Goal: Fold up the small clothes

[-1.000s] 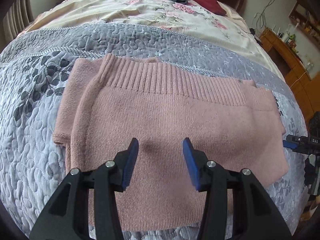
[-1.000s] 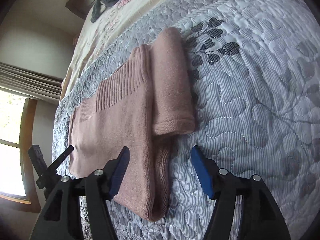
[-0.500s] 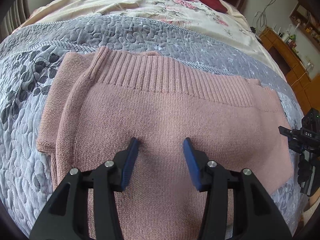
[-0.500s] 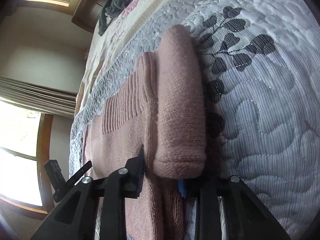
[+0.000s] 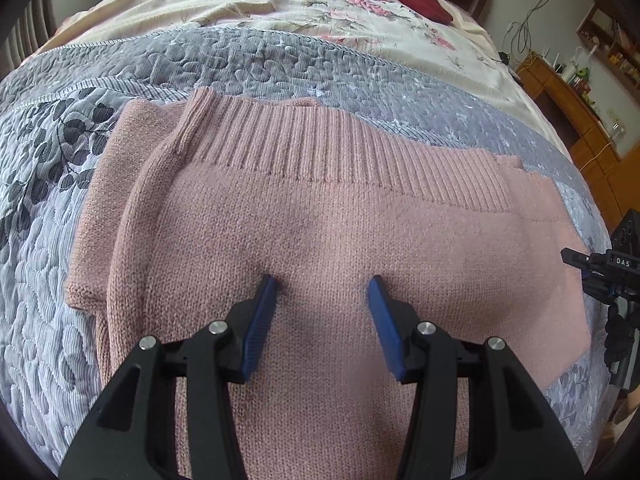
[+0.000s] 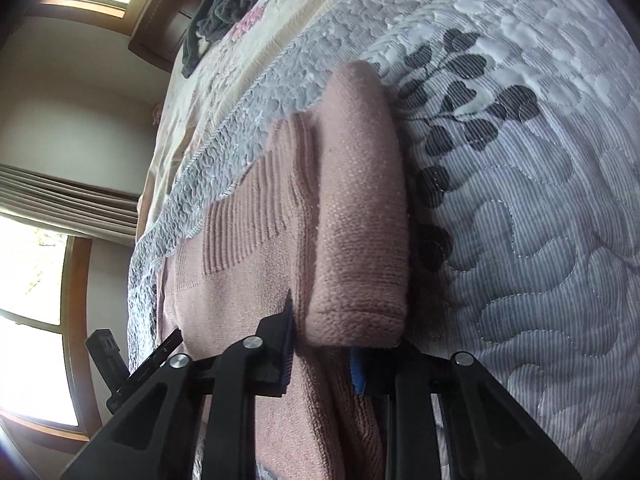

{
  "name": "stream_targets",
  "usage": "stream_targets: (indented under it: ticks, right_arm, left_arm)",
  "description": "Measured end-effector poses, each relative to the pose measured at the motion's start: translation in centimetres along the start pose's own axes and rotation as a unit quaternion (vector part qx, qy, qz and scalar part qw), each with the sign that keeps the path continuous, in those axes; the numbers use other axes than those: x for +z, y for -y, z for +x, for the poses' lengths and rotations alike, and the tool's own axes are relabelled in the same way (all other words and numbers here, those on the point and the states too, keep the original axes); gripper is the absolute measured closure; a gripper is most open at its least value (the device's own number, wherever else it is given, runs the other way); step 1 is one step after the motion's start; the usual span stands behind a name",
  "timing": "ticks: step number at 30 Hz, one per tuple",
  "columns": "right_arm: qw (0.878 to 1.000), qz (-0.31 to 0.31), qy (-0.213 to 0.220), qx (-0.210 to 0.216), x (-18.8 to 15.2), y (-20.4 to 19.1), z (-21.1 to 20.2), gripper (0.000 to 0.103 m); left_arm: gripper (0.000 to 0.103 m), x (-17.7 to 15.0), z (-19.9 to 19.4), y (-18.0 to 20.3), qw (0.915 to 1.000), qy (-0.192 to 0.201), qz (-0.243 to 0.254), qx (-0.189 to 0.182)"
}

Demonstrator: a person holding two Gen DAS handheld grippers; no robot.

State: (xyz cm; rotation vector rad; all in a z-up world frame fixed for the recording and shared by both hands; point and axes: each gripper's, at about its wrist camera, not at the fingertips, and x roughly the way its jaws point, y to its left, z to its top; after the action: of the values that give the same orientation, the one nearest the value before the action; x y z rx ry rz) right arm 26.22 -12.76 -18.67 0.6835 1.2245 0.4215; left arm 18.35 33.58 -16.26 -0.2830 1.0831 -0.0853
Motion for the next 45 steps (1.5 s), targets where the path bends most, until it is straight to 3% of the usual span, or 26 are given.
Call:
stream_targets:
  ticks: [10,16,20,29,32,34,37,40,45]
  right_arm:
    - [0.991,-0.132,-0.012,-0.018,-0.1,-13.6,-0.9,0.081]
    - [0.978,-0.205,-0.039,-0.022,-2.5,-21.5,2.3,0.082]
    - [0.968,-0.238,-0.069,-0.047,-4.3,-25.1,6.5,0.082]
    - [0.951,-0.25,-0.134,-0.12,-7.4,-26.3,15.0,0.082]
    - [0.953,-0.239,-0.146,-0.113,-7.7,-26.0,15.9,0.071]
    - [0.956,-0.231,-0.152,-0.094,-7.7,-26.1,15.8,0.055]
    - [0.957,-0.23,-0.158,-0.078,-7.5,-26.6,15.0,0.054]
    - [0.965,-0.199,-0.164,-0.037,-7.0,-26.6,13.1,0.054]
    - [0.973,-0.2,-0.106,-0.038,-5.2,-26.2,7.2,0.054]
  left_arm:
    - [0.056,-0.5,-5.5,-2.0,0.9991,0.035,-0.018,-0.015]
    - [0.056,-0.9,-8.2,-4.3,0.9975,0.055,-0.038,-0.023]
    - [0.056,-1.1,-9.4,-6.0,0.996,0.062,-0.057,-0.031]
    - [0.056,-1.6,-10.4,-7.9,0.9935,0.065,-0.081,-0.046]
    - [0.056,-1.7,-10.4,-8.1,0.9925,0.063,-0.089,-0.055]
    - [0.056,-1.7,-10.3,-8.2,0.9914,0.062,-0.098,-0.062]
    - [0.056,-1.7,-10.1,-7.8,0.9904,0.058,-0.103,-0.073]
    - [0.057,-1.4,-9.8,-7.0,0.9878,0.052,-0.111,-0.097]
    - [0.057,-1.1,-8.4,-5.6,0.9755,0.033,-0.154,-0.154]
